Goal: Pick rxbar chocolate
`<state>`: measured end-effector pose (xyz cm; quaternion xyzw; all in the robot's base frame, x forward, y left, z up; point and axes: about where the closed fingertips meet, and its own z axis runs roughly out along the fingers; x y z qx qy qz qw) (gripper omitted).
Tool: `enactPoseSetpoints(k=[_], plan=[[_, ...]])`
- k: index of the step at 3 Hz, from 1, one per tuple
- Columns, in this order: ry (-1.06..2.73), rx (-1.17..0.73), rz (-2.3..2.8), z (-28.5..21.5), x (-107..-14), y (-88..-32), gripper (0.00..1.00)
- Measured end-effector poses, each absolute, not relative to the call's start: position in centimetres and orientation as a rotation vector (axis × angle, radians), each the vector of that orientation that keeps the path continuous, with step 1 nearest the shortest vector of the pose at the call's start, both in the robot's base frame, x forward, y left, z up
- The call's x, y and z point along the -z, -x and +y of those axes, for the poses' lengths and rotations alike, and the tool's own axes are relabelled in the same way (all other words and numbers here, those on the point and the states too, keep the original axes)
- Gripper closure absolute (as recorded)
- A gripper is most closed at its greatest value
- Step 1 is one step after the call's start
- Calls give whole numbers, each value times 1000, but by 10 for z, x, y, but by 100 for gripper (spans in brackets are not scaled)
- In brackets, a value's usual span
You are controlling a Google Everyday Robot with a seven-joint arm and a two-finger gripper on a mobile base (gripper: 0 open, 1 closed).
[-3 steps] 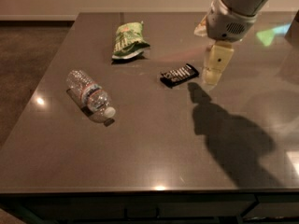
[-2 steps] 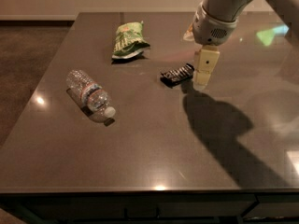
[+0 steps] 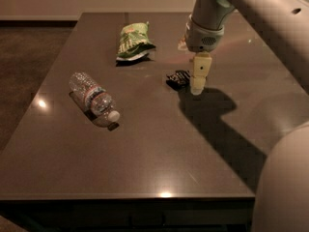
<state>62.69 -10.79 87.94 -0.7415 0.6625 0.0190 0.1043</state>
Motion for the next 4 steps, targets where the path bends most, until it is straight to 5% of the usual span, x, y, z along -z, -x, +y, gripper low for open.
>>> enactPoseSetpoints(k=[3,4], plan=[[2294,-121,1953,-100,-843,-653,0],[2308,-142,1961,-99,-837,-661,18]])
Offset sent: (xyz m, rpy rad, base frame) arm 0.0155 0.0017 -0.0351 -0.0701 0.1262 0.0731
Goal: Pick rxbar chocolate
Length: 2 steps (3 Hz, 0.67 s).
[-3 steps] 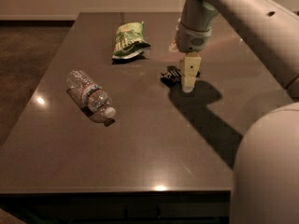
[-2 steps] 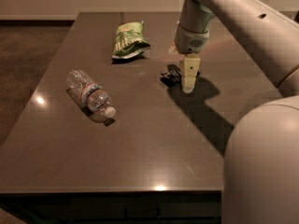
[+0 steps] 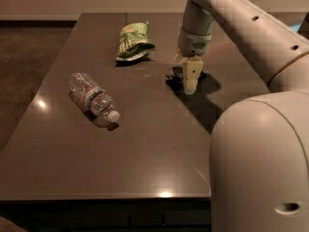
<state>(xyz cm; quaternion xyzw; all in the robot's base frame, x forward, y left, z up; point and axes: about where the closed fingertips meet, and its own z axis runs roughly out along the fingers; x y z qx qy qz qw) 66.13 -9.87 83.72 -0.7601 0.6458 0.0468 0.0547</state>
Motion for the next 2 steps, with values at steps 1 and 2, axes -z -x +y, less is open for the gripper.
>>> enactPoseSetpoints(k=[1,2], plan=[[2308,-155,1962,-99,-834,-668,41],[2279,-172,1966,-104,-838,-670,65]])
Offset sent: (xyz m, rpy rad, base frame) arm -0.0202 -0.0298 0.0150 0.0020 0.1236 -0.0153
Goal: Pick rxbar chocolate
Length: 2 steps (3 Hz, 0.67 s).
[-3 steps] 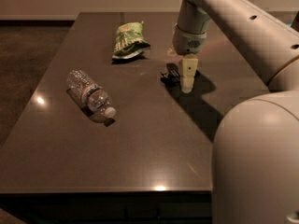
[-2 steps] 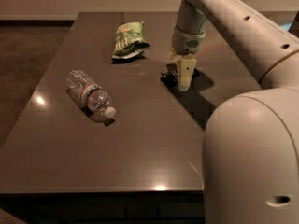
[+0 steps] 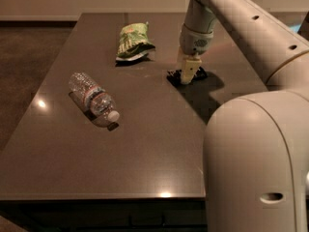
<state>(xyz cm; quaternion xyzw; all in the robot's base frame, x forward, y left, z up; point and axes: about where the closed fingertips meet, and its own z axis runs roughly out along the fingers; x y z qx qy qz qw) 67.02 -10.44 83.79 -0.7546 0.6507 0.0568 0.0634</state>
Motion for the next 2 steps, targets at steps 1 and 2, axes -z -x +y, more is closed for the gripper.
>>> enactPoseSetpoints(k=[1,2], plan=[[2227,-211,1922,-106,-858,-665,88],[2149,-276,1840,-102,-893,-655,100]])
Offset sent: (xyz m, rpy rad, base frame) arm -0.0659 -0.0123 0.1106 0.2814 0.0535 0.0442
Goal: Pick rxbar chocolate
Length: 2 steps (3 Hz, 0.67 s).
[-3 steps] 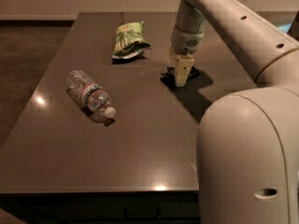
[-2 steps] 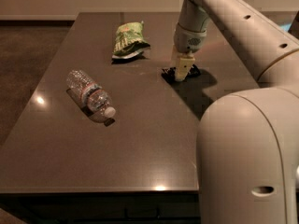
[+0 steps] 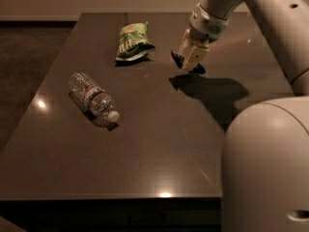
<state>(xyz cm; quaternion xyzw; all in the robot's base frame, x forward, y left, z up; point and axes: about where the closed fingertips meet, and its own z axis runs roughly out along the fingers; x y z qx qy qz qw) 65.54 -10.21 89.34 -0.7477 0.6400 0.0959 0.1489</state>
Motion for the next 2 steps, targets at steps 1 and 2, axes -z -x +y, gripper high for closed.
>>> enactPoseSetpoints(k=[1,2], plan=[[2073,-312,1731,-93,-941,-645,100],[2030,-310,1631,-83,-987,-634,100]])
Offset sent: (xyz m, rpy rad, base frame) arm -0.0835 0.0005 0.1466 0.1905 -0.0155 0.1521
